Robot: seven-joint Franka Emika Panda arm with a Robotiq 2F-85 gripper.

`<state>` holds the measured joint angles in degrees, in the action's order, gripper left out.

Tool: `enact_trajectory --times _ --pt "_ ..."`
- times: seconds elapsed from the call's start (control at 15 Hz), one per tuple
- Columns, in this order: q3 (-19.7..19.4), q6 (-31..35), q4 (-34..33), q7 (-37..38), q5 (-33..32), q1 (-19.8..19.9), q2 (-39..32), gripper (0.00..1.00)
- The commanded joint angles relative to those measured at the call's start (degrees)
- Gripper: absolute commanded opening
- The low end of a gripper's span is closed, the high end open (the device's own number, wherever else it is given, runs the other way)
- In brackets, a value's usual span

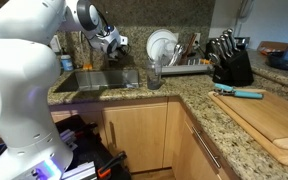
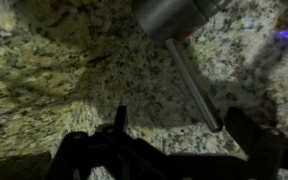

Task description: Open the faucet then close the faucet

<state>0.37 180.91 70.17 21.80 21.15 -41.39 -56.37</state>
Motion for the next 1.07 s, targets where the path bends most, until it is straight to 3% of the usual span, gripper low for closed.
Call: enact_trajectory --times 0.0,0.2,0.6,0.73,0.8,0.87,0.93,1.0 --pt "-0.44 1.38 -0.11 1.18 -1.48 0.12 -0.01 1.00" --pt "4.89 3.11 -0.07 -1.21 0.60 3.36 1.23 1.00" --pt "29.59 3.47 -2.44 -12.22 0.20 17.59 -0.72 1.00" --pt "36.63 5.83 -0.36 -15.13 -1.03 22.69 -1.28 1.00" --pt "37.61 6.64 0.24 -16.12 -1.21 23.53 -1.26 1.00" --pt "32.59 2.96 1.11 -14.12 -0.61 21.20 -0.90 1.00" --pt "34.61 4.05 1.07 -15.05 -0.74 22.40 -1.07 1.00" --pt "29.79 6.60 2.26 -14.02 -0.31 19.98 0.72 1.00"
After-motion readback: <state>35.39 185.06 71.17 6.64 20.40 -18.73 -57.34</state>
